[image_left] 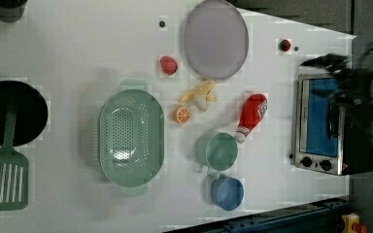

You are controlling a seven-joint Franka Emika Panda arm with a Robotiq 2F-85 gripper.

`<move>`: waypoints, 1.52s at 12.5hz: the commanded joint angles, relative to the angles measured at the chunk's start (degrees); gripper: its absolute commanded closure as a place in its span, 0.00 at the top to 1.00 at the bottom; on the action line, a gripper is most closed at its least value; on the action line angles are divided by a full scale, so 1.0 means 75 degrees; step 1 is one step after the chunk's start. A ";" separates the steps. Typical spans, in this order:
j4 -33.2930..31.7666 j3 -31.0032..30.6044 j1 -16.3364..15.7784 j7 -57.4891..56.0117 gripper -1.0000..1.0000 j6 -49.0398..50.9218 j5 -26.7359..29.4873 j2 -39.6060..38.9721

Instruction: Pick Ketchup from oven and place it on table.

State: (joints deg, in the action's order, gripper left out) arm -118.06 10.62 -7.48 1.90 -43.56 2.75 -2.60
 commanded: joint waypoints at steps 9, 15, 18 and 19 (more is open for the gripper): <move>0.3216 -0.0162 0.0046 0.1191 1.00 0.5923 -0.0544 0.0499; 0.3162 -0.0161 0.0043 0.1190 1.00 0.5651 -0.0549 0.0434; 0.3162 -0.0162 0.0044 0.1191 1.00 0.5651 -0.0549 0.0420; 0.3162 -0.0162 0.0043 0.1190 1.00 0.5651 -0.0549 0.0420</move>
State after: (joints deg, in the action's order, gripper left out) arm -95.01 9.18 -7.48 8.85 -1.52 -1.79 0.15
